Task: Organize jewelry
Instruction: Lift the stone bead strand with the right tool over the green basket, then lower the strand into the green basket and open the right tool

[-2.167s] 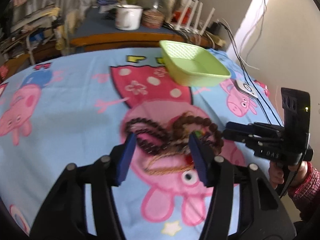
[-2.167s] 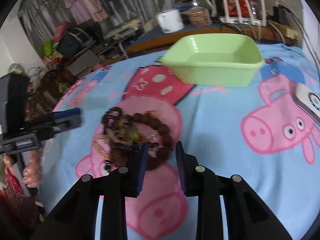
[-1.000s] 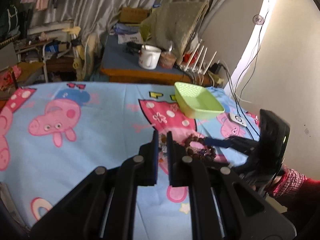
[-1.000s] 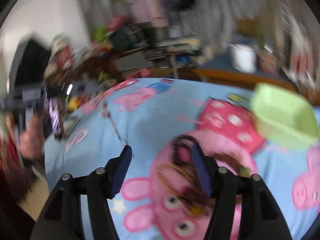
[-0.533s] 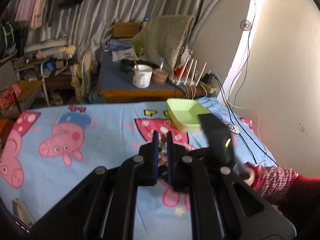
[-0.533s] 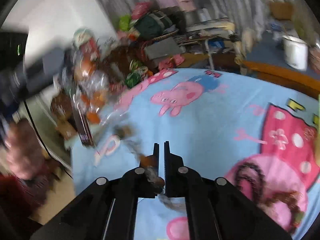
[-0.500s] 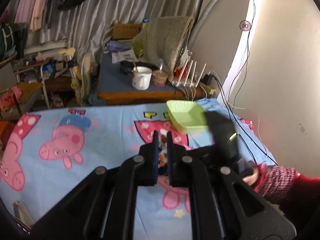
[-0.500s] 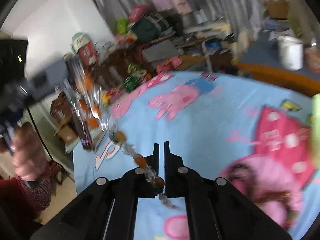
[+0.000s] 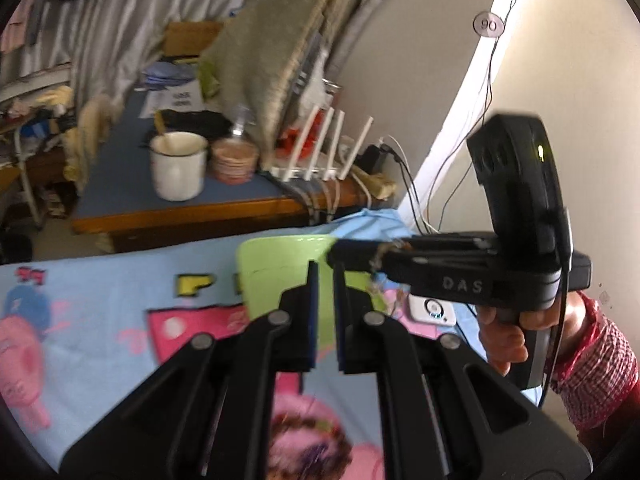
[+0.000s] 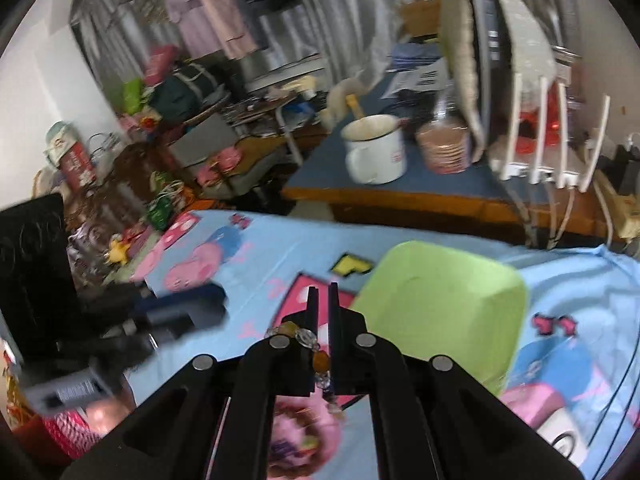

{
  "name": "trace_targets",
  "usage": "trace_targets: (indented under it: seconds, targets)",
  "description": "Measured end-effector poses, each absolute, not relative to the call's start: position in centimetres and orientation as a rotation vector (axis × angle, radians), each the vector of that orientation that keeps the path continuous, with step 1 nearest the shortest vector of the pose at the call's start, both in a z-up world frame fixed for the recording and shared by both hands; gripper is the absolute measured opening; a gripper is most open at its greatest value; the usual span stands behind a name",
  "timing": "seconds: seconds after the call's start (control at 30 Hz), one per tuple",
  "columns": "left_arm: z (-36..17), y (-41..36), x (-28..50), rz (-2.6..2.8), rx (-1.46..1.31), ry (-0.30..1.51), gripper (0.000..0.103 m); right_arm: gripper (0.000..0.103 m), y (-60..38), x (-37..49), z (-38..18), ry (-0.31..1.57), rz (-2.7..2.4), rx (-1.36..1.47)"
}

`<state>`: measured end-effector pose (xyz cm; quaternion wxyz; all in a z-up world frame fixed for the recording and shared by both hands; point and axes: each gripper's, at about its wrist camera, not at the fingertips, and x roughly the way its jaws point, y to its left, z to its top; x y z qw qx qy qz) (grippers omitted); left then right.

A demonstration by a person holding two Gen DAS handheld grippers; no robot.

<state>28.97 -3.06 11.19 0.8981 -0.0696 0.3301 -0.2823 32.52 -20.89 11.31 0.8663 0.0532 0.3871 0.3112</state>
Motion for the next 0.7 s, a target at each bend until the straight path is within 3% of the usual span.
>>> trace_targets:
  seconds: [0.4, 0.7]
  targets:
    - [3.0, -8.5, 35.9, -0.571, -0.125, 0.891, 0.006, 0.000, -22.5, 41.1, 2.0, 1.071, 0.449, 0.034]
    - [0.2, -8.8, 35.7, -0.534, -0.067, 0.980, 0.006, 0.003, -23.9, 38.4, 1.1, 1.120, 0.439, -0.154]
